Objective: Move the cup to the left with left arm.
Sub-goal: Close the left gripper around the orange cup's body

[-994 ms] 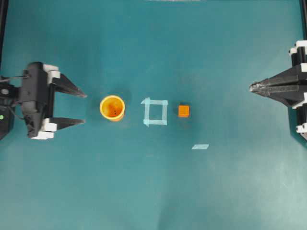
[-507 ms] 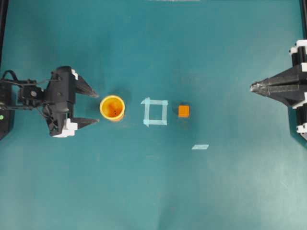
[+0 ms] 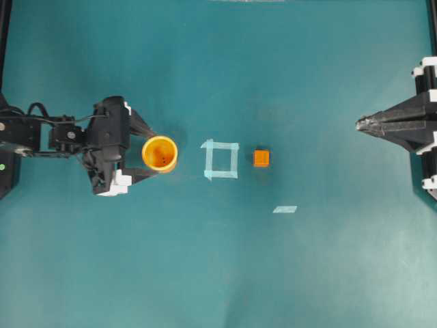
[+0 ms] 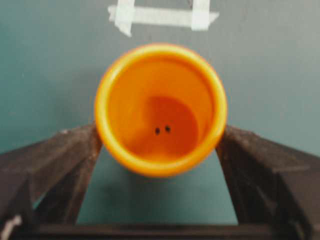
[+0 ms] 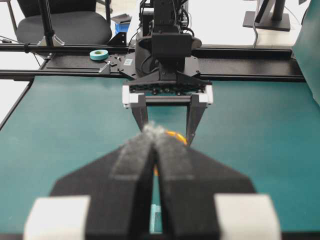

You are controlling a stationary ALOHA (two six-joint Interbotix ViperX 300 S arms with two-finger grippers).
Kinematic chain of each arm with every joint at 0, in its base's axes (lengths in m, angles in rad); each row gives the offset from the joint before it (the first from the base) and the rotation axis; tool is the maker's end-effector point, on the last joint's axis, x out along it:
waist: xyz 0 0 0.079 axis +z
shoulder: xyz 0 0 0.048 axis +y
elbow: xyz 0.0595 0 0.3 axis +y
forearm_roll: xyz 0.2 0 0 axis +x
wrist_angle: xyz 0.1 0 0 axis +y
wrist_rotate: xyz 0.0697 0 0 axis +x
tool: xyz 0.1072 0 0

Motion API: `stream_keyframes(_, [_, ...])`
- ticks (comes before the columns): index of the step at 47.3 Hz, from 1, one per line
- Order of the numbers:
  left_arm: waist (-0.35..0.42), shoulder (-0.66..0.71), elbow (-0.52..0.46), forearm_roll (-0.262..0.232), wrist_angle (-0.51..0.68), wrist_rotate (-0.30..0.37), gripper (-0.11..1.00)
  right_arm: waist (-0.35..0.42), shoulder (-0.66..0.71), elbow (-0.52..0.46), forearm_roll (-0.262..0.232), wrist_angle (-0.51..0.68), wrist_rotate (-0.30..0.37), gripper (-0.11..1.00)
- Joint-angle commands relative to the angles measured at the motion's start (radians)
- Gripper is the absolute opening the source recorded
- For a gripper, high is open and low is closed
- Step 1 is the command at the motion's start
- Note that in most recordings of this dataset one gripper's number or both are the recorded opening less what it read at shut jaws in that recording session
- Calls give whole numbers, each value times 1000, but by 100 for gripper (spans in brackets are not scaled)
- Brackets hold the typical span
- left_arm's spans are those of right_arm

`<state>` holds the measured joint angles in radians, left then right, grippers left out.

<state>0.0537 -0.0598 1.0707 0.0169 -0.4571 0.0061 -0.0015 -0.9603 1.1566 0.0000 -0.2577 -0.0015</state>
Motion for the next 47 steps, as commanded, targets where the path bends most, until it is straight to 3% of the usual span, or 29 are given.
stream_keyframes(1, [2, 18, -29, 0, -29, 2, 85, -2, 3, -35, -2, -3, 2, 0])
stream_keyframes(29, [2, 110, -43, 0, -141, 8, 84, -2, 6, -40, -2, -3, 3, 0])
stream_keyframes(41, [2, 107, -32, 0, -140, 8, 71, 0, 6, -41, -2, -3, 3, 0])
stream_keyframes(47, [2, 110, -40, -2, -135, -14, 70, 0, 6, -41, -2, -5, 3, 0])
